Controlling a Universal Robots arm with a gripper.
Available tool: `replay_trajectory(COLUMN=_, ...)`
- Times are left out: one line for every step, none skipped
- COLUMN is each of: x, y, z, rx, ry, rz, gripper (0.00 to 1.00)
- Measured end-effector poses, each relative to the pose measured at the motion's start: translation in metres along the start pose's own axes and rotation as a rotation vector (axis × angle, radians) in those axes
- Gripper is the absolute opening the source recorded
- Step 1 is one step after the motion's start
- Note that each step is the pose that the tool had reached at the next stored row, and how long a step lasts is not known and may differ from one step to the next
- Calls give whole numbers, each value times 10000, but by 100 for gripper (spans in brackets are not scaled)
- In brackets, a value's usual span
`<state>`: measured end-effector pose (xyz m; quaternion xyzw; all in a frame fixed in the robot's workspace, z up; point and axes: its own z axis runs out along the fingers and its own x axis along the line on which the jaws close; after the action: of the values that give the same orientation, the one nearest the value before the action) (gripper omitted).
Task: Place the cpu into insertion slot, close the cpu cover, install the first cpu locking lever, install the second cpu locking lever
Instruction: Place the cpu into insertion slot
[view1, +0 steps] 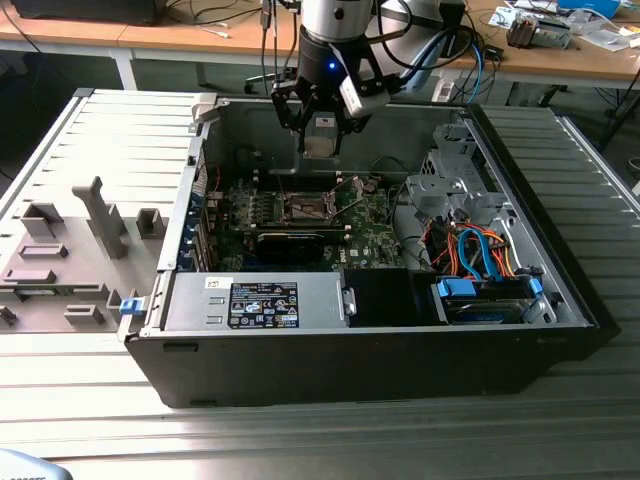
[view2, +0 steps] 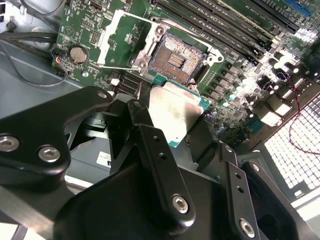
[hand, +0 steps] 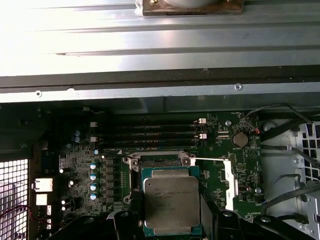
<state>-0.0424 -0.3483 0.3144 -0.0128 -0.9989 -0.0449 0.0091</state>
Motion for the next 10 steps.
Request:
replay_trajectory(x=0, y=0, z=2, rx=1, ry=0, rz=0, gripper=55)
replay_trajectory(x=0, y=0, z=4, rx=1, ry=0, rz=0, gripper=55)
replay_trajectory(x=0, y=-1, z=7, rx=0, ry=0, rz=0, gripper=55)
replay_trajectory(x=0, y=-1, z=10, rx=0, ry=0, rz=0, gripper=55)
replay_trajectory(x=0, y=-1, z=14, rx=1, ry=0, rz=0, gripper=55)
replay_trajectory(x=0, y=-2, z=16, rx=1, ry=0, rz=-1, gripper=55)
replay_trajectory(x=0, y=-2, z=18, rx=1, ry=0, rz=0, gripper=55)
replay_trajectory(x=0, y=-2, z=21, rx=1, ry=0, rz=0, gripper=55)
replay_trajectory(x=0, y=-2, z=23, rx=1, ry=0, rz=0, gripper=55)
replay_trajectory(x=0, y=-3, z=28, rx=1, ry=0, rz=1, gripper=55)
